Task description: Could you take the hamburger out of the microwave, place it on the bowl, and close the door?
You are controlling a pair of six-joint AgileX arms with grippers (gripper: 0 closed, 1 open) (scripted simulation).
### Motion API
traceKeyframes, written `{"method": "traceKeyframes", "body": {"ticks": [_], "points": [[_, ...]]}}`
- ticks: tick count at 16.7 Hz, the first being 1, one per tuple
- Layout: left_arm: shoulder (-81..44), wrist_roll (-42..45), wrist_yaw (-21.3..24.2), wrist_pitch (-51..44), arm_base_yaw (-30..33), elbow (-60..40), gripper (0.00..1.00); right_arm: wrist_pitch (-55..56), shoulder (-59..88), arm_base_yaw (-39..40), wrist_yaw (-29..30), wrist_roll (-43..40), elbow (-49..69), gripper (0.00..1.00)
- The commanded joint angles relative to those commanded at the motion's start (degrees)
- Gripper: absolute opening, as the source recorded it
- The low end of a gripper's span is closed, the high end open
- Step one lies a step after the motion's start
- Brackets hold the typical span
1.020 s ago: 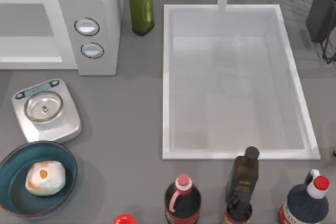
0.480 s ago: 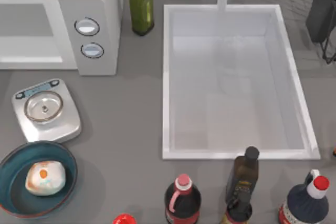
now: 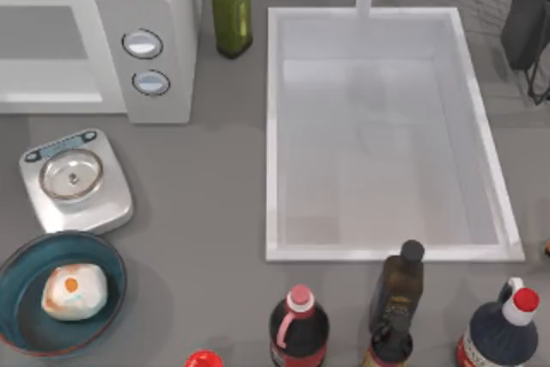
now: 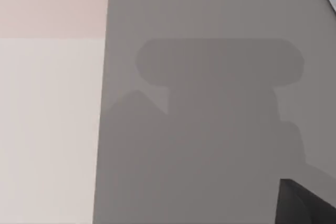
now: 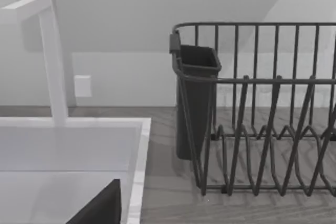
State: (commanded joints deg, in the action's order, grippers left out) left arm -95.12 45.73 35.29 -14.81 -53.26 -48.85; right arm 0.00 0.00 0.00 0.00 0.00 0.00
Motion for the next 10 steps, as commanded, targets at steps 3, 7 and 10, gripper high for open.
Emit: {"method": "traceKeyframes", "body": {"ticks": [3,7,10], "points": [[4.7,-2.9,-1.3,2.9,2.6,5.3,0.0,0.0,0.0,0.0,0.0,0.0,0.0,1.0],[5.3,-3.3,-1.4,3.3,2.9,5.9,0.0,0.0,0.0,0.0,0.0,0.0,0.0,1.0],[6.0,-4.2,-1.9,3.6,3.5,6.9,0.0,0.0,0.0,0.0,0.0,0.0,0.0,1.0]]}}
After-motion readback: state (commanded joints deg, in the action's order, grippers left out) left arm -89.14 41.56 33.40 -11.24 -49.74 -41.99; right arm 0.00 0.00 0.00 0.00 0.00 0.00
